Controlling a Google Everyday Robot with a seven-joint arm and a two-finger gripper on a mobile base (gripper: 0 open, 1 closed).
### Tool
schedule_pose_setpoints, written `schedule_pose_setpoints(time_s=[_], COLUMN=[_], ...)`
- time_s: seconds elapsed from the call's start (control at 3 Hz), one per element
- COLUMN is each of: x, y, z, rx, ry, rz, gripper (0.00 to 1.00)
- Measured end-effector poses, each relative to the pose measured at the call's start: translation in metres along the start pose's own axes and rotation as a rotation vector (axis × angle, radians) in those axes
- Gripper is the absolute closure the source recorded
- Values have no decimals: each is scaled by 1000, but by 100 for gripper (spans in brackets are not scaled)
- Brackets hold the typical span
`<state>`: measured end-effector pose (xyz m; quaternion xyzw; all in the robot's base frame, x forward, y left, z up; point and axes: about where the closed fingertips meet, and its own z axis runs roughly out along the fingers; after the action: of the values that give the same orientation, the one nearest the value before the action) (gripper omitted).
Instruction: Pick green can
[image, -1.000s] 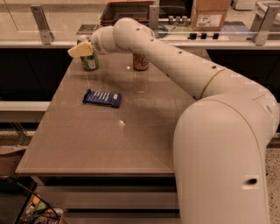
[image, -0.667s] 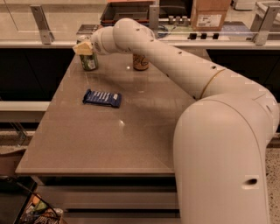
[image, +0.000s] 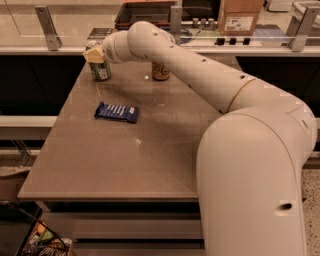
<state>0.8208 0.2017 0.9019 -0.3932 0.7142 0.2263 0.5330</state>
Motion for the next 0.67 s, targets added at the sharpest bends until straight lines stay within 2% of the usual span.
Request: schedule_pose_setpoints(time_s=[0.33,0.67], x=[1,1], y=[2,2], z=[2,2], rx=[-3,-3], ry=[1,1], rz=[0,0], gripper=[100,100])
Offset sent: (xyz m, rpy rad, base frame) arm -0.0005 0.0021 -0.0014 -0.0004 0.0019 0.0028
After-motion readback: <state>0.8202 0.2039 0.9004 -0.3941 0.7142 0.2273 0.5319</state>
